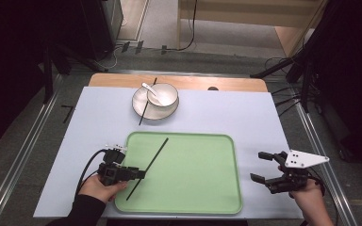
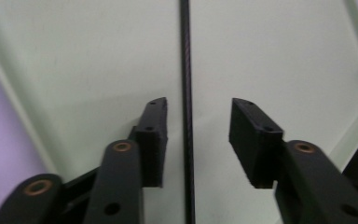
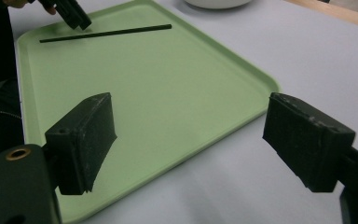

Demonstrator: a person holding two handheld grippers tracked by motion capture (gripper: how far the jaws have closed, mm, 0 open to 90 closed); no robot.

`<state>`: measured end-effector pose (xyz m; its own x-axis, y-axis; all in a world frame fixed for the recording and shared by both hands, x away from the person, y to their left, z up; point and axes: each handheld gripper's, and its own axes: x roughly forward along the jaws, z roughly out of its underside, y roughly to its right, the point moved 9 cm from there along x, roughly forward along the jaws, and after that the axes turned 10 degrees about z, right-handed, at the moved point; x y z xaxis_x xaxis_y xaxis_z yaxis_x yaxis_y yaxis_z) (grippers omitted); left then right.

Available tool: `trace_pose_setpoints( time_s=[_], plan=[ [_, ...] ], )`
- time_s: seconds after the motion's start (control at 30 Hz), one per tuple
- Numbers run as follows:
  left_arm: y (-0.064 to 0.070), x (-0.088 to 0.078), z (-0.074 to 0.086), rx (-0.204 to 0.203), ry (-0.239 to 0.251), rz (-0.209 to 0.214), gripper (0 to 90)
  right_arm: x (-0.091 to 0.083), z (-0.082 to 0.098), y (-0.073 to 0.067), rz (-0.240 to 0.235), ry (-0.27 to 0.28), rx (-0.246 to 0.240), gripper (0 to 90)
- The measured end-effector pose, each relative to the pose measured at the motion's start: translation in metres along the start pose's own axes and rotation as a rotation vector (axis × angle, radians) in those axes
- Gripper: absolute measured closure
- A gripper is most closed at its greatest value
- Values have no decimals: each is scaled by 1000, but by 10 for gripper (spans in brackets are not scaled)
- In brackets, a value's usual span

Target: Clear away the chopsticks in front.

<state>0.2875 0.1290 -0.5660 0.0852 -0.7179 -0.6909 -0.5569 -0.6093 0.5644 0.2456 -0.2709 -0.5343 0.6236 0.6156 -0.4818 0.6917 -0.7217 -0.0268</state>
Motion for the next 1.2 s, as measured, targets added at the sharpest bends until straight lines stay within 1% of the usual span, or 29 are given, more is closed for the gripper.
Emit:
trace_pose_setpoints(
  time_s=[0.07, 0.13, 0.2, 0.27, 0.3, 0.37, 0.43, 0.47, 0.57, 0.63, 0.7, 0.77, 0.87, 0.9, 0.93, 0.97, 1.0, 1.13, 1.2],
  plan=[
    [-1, -1, -6, 44, 16, -5, 429, -1, 0, 0, -1, 1, -1, 172],
    [-2, -1, -11, 78, 36, -2, 413, -1, 0, 1, 1, 3, -1, 172],
    [-3, -1, -15, 109, 44, -3, 373, -1, 0, 0, 0, 6, 7, 172],
    [-6, 0, -19, 144, 51, -7, 350, -2, 1, 1, 3, 8, 11, 172],
    [-7, 0, -21, 152, 54, -6, 350, -2, 1, 1, 3, 8, 11, 172],
    [-10, 1, -25, 160, 61, -5, 351, -2, 1, 1, 2, 9, 13, 172],
    [-13, 1, -30, 153, 62, 1, 350, -3, 0, 1, 4, 11, 13, 172],
    [-14, 1, -32, 152, 59, -3, 350, -3, 0, 1, 4, 11, 13, 172],
    [-17, 1, -37, 144, 62, 13, 350, -4, 1, 1, 8, 14, 18, 172],
    [-21, 3, -38, 129, 38, 27, 343, -4, 1, 2, 11, 12, 18, 172],
    [-23, 5, -41, 136, 19, 17, 344, -4, 1, 2, 11, 15, 20, 172],
    [-22, 4, -47, 150, 17, 7, 344, -5, 1, 2, 7, 17, 22, 172],
    [-18, 2, -58, 162, 25, 23, 340, -5, 0, 1, 6, 20, 20, 172],
    [-18, 1, -62, 166, 21, 29, 329, -5, 0, 2, 8, 22, 19, 172],
    [-18, 0, -67, 171, 22, 21, 321, -5, 1, 2, 9, 21, 18, 172],
    [-17, -2, -72, 178, 37, 13, 322, -5, 1, 3, 12, 18, 20, 172],
    [-17, -4, -77, 181, 44, 16, 321, -6, 1, 3, 11, 17, 23, 172],
    [-20, -12, -96, 174, 64, 20, 321, -6, 1, 3, 16, 16, 24, 172],
    [-22, -16, -104, 172, 72, 9, 321, -6, 1, 3, 16, 17, 25, 172]
  ],
)
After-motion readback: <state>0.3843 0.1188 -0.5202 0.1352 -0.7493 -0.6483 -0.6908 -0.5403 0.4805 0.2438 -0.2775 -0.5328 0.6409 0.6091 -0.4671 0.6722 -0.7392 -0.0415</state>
